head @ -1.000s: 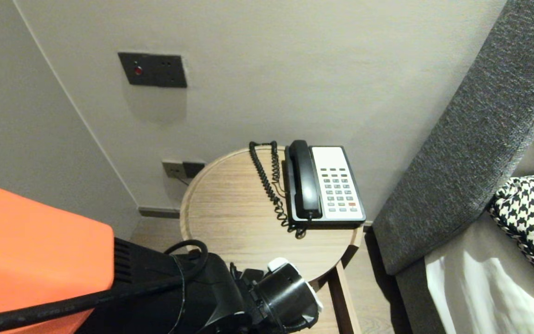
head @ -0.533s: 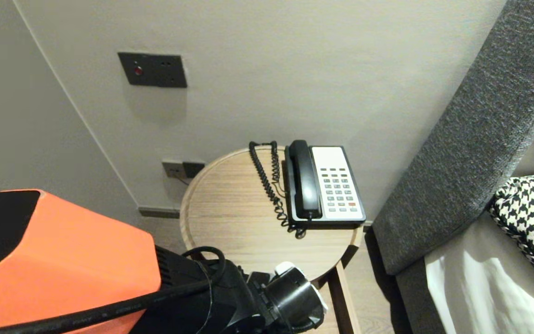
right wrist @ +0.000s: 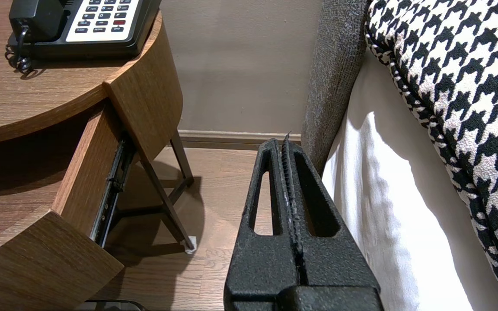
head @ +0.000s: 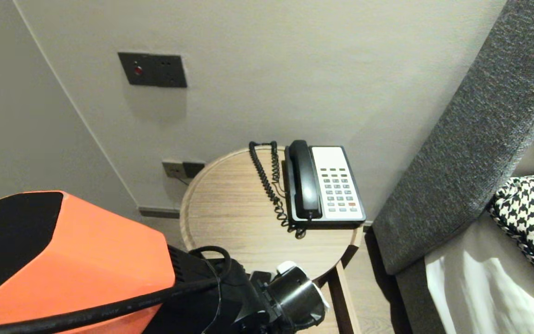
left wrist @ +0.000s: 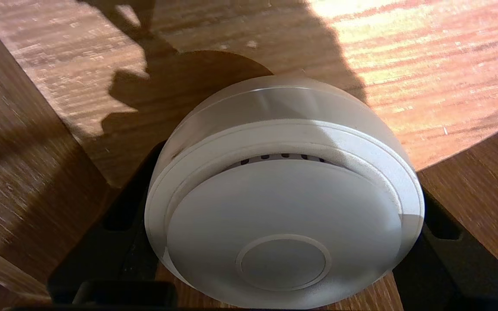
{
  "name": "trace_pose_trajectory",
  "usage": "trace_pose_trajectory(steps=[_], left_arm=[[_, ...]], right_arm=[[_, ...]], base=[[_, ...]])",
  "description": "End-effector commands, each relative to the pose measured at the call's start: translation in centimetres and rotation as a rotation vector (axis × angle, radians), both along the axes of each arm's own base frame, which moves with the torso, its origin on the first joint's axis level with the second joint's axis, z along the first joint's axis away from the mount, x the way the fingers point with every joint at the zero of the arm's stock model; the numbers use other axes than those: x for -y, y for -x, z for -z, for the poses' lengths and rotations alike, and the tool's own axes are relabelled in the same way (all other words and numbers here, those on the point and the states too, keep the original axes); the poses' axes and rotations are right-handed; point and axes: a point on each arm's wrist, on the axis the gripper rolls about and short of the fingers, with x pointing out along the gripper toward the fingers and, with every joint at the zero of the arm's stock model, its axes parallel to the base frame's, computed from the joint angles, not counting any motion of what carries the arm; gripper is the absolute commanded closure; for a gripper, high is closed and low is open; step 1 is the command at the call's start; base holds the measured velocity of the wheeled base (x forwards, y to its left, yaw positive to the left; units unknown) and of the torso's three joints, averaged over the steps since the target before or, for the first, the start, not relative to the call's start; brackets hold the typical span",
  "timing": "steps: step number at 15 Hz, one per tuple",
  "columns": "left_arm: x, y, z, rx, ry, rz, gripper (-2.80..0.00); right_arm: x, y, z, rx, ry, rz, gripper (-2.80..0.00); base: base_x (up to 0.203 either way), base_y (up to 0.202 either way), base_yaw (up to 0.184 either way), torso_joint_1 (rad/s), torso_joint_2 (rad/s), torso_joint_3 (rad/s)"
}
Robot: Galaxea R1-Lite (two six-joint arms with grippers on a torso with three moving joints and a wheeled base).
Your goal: Put the remote controls on the table in the drawer one by one
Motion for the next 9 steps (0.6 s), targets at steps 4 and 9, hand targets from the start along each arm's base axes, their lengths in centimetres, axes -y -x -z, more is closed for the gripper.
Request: trace_pose_trajectory(steps=[4, 9], left_arm=[[-0.4, -1.4, -0.3, 0.026, 0.026, -0.024, 0.0], [-0.9, -2.0, 0.1, 0.026, 0.017, -0.032, 0.0]], right_arm=[[0.0, -0.3, 1.1, -0.041, 0.0, 0.0, 0.0], [0.0, -0.3, 1.1, -0.041, 0.0, 0.0, 0.0]], base=[[0.0, 0.0, 0.0, 0.0, 0.0, 0.0], [0.0, 0.0, 0.0, 0.0, 0.0, 0.0]])
